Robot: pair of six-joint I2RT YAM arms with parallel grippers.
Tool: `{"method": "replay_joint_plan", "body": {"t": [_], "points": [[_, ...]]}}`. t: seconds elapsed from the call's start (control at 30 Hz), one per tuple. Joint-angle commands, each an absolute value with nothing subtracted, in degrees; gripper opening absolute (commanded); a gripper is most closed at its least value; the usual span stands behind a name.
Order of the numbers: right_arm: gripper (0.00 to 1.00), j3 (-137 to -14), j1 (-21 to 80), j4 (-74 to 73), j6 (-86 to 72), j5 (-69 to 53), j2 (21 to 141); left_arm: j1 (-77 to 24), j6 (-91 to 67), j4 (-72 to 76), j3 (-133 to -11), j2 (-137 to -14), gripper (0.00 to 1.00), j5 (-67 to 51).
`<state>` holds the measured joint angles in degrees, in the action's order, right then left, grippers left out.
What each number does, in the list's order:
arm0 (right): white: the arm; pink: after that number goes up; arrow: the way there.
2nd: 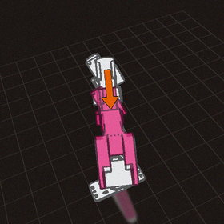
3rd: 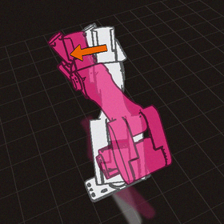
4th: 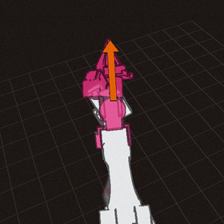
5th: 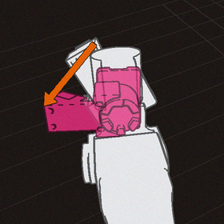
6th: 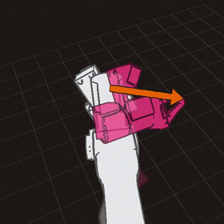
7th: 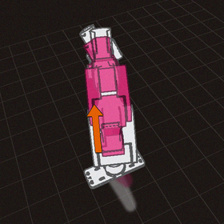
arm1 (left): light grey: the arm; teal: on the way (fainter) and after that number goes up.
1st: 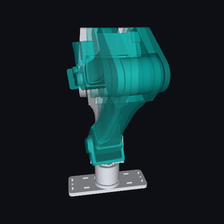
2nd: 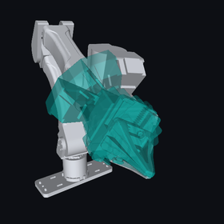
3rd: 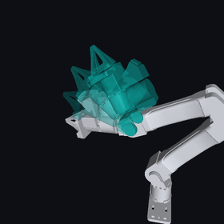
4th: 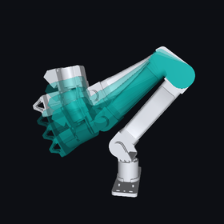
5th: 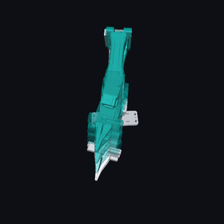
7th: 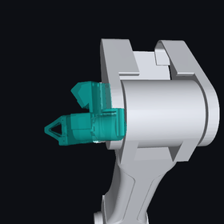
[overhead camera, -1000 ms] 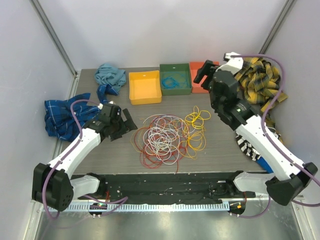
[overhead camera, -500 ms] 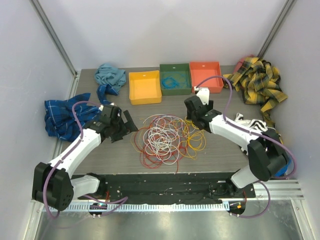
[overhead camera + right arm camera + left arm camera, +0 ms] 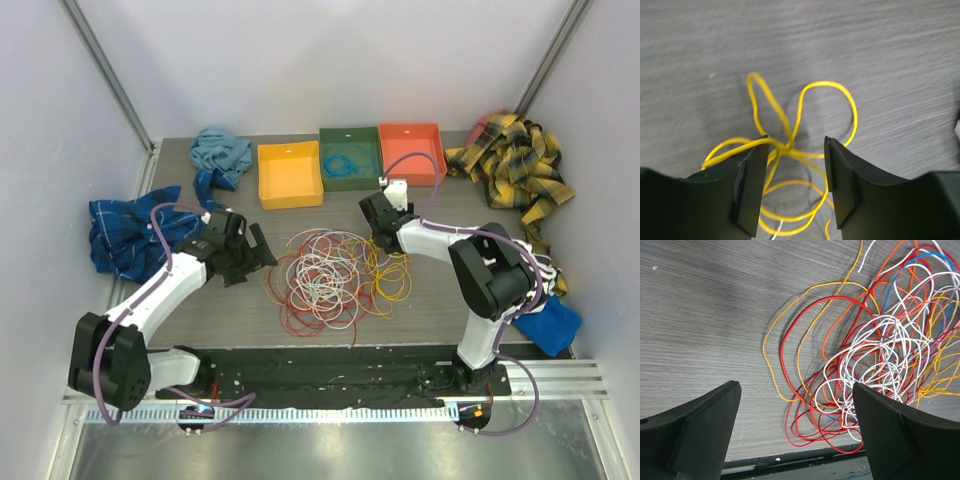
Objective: Untangle the cables
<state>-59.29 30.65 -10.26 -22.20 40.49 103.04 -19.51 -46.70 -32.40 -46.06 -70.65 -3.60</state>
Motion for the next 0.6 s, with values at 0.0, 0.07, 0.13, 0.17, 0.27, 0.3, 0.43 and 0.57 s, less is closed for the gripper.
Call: {"method": "replay_joint_plan", "body": {"t": [0.0, 0.07, 0.13, 0.17, 0.27, 0.3, 0.43, 0.57], "points": [[0.52, -60.9, 28.6, -3.1, -21.7, 44.5, 103.4, -19.6, -46.7, -31.5, -46.6, -72.0, 1.00, -3.9], [0.45, -60.0, 28.2, -0.9, -21.8, 44.6, 103.3, -19.7, -46.6, -31.6, -46.4, -72.2, 1.00, -3.7], [0.40, -59.7, 28.1, -0.4, -21.8, 44.6, 103.5, -19.7, -46.7, -31.5, -46.4, -72.4, 1.00, -3.6], [0.37, -59.3, 28.2, 1.3, -21.9, 44.6, 103.7, -19.7, -46.7, -31.6, -46.4, -72.9, 1.00, -3.7], [0.29, -58.4, 28.2, 1.8, -22.8, 44.4, 103.3, -19.6, -46.7, -31.6, -46.8, -73.3, 1.00, -4.0], [0.26, -57.9, 28.2, 1.9, -23.2, 44.4, 102.8, -19.6, -46.7, -31.6, -46.8, -73.4, 1.00, -4.0], [0.07, -56.3, 28.9, 1.3, -23.2, 45.4, 98.3, -19.7, -46.8, -31.6, -46.9, -73.2, 1.00, -4.0], [0.01, -56.2, 29.9, -1.5, -22.3, 46.2, 91.7, -19.7, -46.9, -31.6, -46.7, -72.8, 1.00, -4.5]]}}
